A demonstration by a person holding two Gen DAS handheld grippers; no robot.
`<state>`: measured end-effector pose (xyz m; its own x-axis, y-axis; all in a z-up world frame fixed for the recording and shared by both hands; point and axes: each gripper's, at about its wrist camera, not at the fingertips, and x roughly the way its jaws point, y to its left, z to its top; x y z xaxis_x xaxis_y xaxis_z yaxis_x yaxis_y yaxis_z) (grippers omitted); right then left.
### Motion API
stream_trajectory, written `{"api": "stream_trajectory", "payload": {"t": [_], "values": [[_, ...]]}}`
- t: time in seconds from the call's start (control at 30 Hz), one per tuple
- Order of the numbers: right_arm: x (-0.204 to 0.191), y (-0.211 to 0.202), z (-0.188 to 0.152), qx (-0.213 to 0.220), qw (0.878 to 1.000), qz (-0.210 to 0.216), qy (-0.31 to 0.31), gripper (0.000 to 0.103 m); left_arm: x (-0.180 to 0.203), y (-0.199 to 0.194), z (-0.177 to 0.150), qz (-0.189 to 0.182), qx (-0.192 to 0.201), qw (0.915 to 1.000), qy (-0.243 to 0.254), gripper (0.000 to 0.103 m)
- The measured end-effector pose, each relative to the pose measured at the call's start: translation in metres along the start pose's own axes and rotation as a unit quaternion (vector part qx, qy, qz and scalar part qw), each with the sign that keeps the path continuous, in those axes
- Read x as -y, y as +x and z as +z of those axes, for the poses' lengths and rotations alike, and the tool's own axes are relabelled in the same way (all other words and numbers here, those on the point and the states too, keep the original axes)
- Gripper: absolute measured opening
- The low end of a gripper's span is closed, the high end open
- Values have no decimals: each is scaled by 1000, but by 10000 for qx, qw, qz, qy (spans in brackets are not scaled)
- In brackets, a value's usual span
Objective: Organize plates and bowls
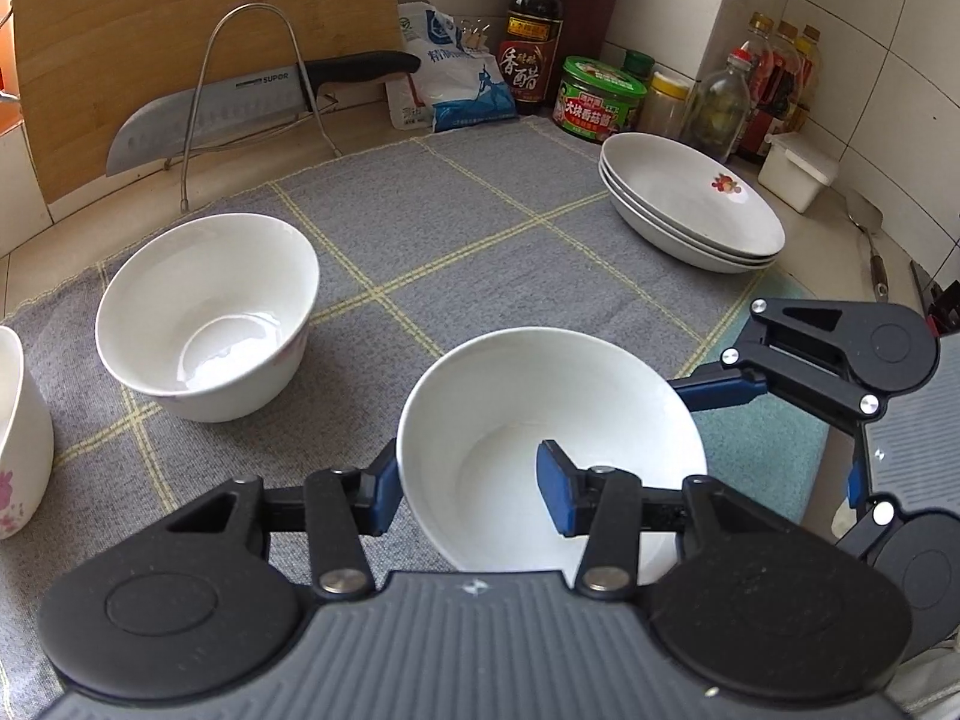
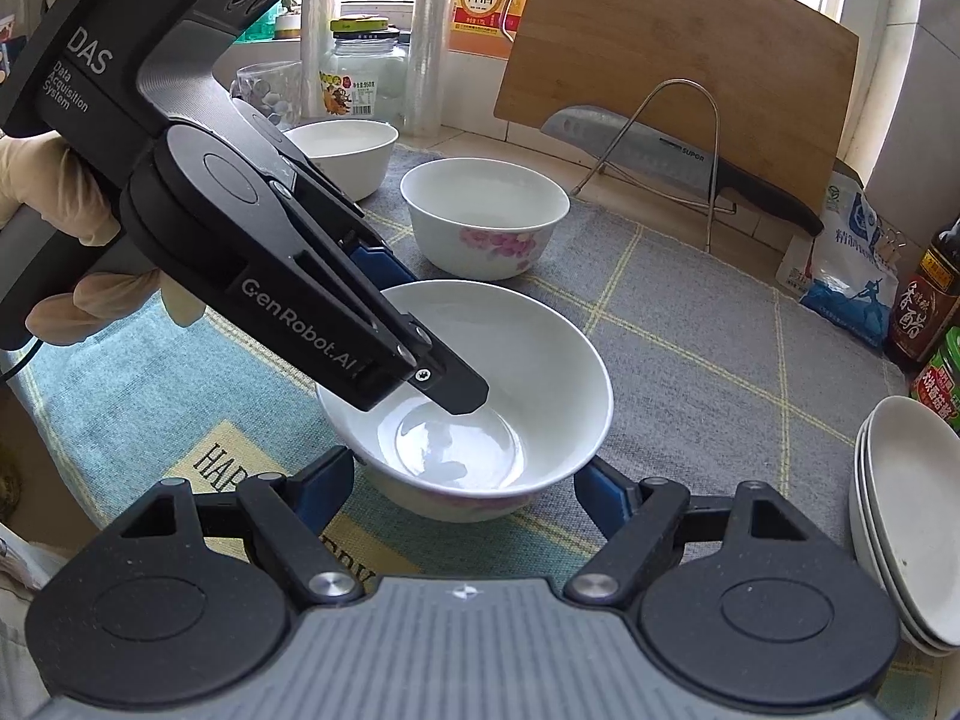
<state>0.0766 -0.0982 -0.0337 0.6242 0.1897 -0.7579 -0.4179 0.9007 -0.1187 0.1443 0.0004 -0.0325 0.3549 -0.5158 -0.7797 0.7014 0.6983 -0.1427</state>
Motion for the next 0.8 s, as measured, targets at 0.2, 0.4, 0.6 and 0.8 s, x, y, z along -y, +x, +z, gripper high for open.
{"api": "stream_trajectory", "payload": {"t": [0.2,0.4,0.6,0.8], "values": [[1,2,0,-11,10000,20,21,84,-1,2,-1,5,-9,10000,-40,46],[0,2,1,-7,10000,10,33,84,-1,3,-1,1,7,10000,-45,46],[1,2,0,7,9999,69,116,93,1,0,-3,83,107,9999,27,73],[3,-7,1,165,9997,52,147,103,-2,-18,-4,260,378,9989,-50,84]]}}
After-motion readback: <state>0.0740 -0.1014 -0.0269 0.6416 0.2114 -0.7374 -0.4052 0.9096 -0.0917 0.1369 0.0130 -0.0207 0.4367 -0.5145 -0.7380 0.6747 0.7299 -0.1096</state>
